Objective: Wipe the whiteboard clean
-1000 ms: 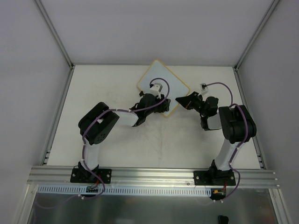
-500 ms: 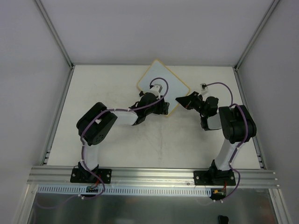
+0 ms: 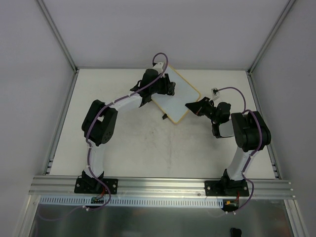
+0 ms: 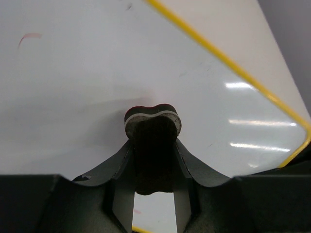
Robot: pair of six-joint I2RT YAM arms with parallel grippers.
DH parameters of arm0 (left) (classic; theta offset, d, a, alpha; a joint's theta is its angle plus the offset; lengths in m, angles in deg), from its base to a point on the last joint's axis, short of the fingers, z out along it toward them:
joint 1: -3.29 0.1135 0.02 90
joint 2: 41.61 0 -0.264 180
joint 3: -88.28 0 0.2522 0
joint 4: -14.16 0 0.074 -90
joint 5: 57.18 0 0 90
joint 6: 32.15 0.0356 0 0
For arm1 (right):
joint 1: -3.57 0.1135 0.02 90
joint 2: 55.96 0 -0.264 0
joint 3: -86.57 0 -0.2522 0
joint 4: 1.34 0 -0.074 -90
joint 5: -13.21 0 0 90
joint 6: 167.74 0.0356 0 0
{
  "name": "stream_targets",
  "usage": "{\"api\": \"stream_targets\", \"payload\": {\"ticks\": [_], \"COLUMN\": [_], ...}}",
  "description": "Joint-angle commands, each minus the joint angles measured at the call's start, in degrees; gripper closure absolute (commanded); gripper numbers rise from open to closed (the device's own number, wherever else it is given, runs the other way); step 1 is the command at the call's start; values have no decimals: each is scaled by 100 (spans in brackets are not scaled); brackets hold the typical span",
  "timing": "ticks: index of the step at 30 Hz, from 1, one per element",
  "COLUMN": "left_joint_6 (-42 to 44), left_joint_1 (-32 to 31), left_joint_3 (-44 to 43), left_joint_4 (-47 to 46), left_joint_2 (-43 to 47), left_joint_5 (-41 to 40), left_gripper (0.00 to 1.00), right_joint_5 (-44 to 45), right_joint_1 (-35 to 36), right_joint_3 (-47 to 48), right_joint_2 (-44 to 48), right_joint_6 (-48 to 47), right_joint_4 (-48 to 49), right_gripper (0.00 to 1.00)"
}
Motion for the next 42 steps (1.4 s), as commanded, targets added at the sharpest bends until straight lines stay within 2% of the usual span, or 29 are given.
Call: {"api": "stream_targets", "payload": {"ticks": [1, 5, 12, 30, 33, 37, 42], "left_joint_6": [293, 399, 487, 549, 356, 127, -190], "left_joint_1": [-139, -174, -271, -1158, -1150, -1001, -395], "left_joint_3": [-588, -545, 279, 1888, 2205, 2329, 2303], "left_joint_4": [133, -200, -1070, -1177, -1177, -1133, -1097], "left_joint_2": [-232, -329, -285, 225, 391, 541, 506], "left_joint_5": [718, 894, 834, -379, -703, -687, -319], "left_gripper": [100, 100, 100, 100, 100, 100, 100], "right_joint_5": [-396, -405, -414, -414, -423, -423, -423], "right_joint_1": [87, 95, 87, 87, 87, 87, 87], "right_joint_3": [79, 96, 114, 70, 78, 87, 61], "right_joint_2": [6, -3, -3, 33, 41, 33, 50], "right_joint_6": [-69, -60, -60, -69, -69, -69, -69], "right_joint_4": [1265, 1265, 1265, 1265, 1265, 1265, 1265], "right_gripper": [100, 100, 100, 100, 100, 100, 100]}}
